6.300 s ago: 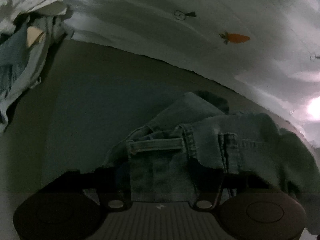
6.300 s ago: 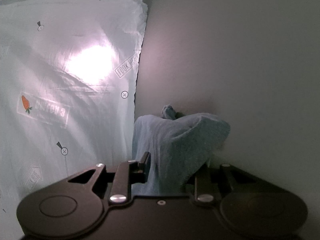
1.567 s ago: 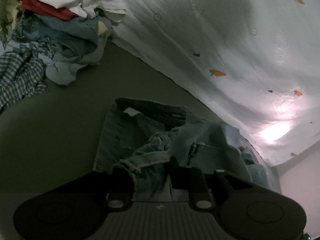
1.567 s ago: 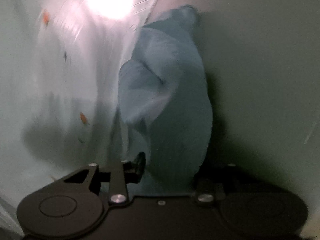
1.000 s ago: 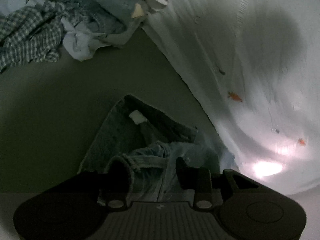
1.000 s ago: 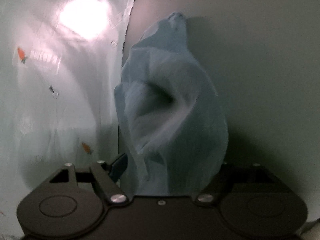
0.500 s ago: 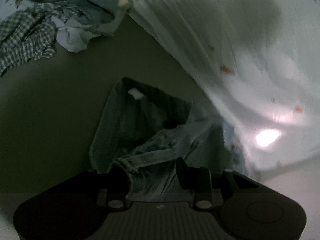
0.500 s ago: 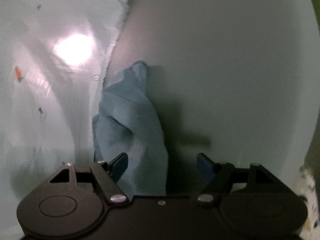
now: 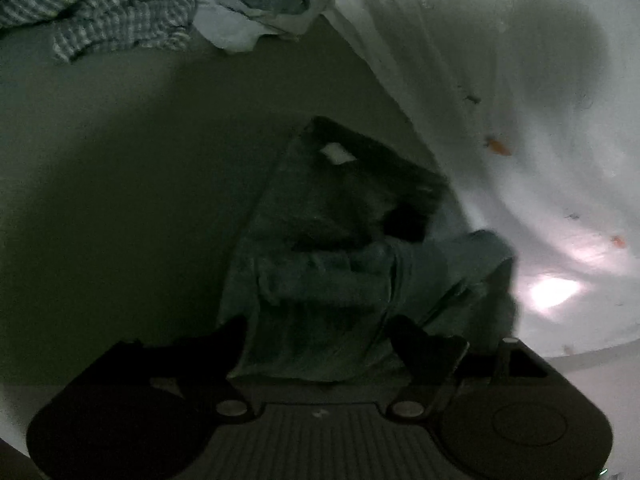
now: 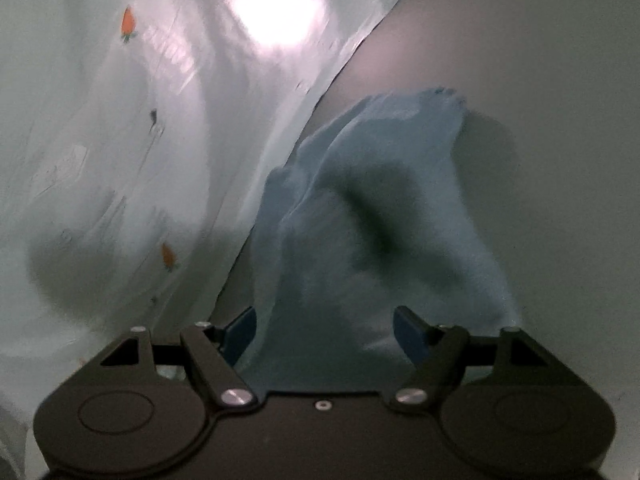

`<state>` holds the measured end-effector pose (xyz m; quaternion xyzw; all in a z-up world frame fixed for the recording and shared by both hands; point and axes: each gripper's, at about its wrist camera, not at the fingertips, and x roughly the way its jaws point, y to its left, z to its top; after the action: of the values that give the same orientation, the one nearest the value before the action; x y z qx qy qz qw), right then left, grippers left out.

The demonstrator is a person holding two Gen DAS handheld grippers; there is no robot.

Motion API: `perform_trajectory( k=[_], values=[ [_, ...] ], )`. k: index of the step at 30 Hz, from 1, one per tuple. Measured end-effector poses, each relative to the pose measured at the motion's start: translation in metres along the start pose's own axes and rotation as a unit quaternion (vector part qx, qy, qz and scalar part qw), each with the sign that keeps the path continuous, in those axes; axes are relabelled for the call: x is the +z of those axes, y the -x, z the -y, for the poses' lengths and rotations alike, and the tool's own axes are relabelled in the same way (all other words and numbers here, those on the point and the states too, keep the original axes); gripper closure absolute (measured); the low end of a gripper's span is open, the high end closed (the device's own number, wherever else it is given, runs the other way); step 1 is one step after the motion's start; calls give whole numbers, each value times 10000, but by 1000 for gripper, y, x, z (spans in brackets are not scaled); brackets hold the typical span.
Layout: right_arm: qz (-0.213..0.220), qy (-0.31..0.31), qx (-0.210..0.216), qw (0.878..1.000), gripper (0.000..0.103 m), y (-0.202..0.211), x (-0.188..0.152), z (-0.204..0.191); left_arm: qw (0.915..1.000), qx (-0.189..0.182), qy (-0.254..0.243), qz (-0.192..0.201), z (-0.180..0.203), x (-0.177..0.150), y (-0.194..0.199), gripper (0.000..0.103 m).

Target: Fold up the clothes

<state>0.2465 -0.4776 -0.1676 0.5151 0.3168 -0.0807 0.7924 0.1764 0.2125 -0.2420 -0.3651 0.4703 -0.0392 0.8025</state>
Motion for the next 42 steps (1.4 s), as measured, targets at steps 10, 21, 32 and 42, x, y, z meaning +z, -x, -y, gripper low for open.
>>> perform_trajectory(
  k=[10,21,32,42],
  values=[
    [-265,685,-262,9970,27,-12,-15,-26,9923,986,5,756,-25,14,78,15],
    [57,2460,-920,9649,63,-60,9,-92,9881,361,-39,1495,47,87,54,15],
    [-289,3155,-1135,9417,68,-189,59,-133,9896,947,-551,933,104,130,-41,15],
    [-905,3285,-1892,9209,89,-262,57,-114,9884,1396,-505,336,91,121,-83,15]
  ],
)
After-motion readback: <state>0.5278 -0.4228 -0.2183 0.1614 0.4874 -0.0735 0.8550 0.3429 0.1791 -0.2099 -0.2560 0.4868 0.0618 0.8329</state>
